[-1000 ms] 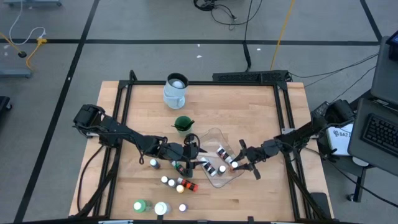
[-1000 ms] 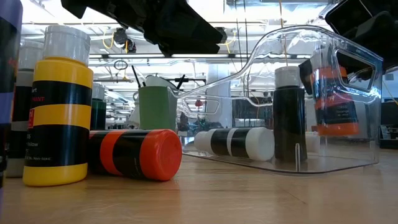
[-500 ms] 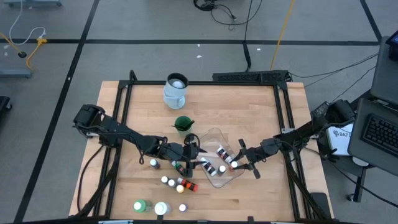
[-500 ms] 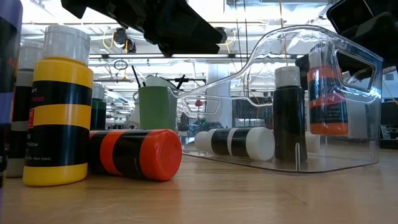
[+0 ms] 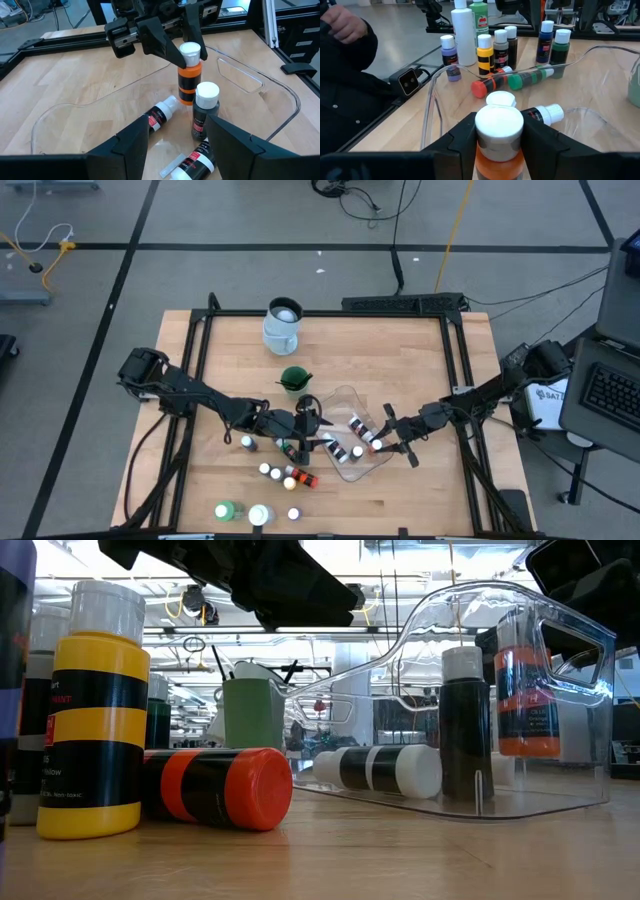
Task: Pick & Place Paint Supplies
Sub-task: Adjust the small orange paint bottle in the transparent bin, then adjust the small white paint bottle in the transparent bin
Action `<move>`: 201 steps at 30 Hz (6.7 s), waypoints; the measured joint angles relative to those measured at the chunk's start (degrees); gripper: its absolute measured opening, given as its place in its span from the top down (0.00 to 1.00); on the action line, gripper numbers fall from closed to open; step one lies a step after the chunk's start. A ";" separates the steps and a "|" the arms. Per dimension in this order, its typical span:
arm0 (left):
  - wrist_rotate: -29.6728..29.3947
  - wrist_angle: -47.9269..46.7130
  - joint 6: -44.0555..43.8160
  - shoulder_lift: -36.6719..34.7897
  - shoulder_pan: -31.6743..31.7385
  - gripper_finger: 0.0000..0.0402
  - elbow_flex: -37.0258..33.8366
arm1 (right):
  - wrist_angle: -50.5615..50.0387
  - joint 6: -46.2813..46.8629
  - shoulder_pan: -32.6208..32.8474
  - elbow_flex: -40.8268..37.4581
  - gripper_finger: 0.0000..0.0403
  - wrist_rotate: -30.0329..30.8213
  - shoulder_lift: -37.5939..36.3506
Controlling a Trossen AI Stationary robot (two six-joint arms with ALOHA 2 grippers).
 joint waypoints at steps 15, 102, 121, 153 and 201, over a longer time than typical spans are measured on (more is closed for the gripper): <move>0.00 -0.02 -0.20 0.00 0.01 0.50 0.00 | 0.46 3.16 0.00 -0.04 0.62 0.13 0.04; 17.43 -46.27 28.02 23.23 10.82 0.23 36.09 | -8.52 -19.79 4.00 -6.34 0.97 4.68 -32.30; 18.35 -42.07 32.96 28.38 14.03 0.23 36.15 | -8.63 -21.10 3.96 -6.32 0.97 4.68 -32.26; 9.23 -49.53 33.88 26.70 11.88 0.71 37.02 | -8.83 -21.93 3.96 -6.31 0.98 4.68 -32.22; -5.50 -16.43 15.03 -1.88 0.21 0.71 13.41 | 17.99 -39.27 3.58 -6.36 0.43 6.57 -12.12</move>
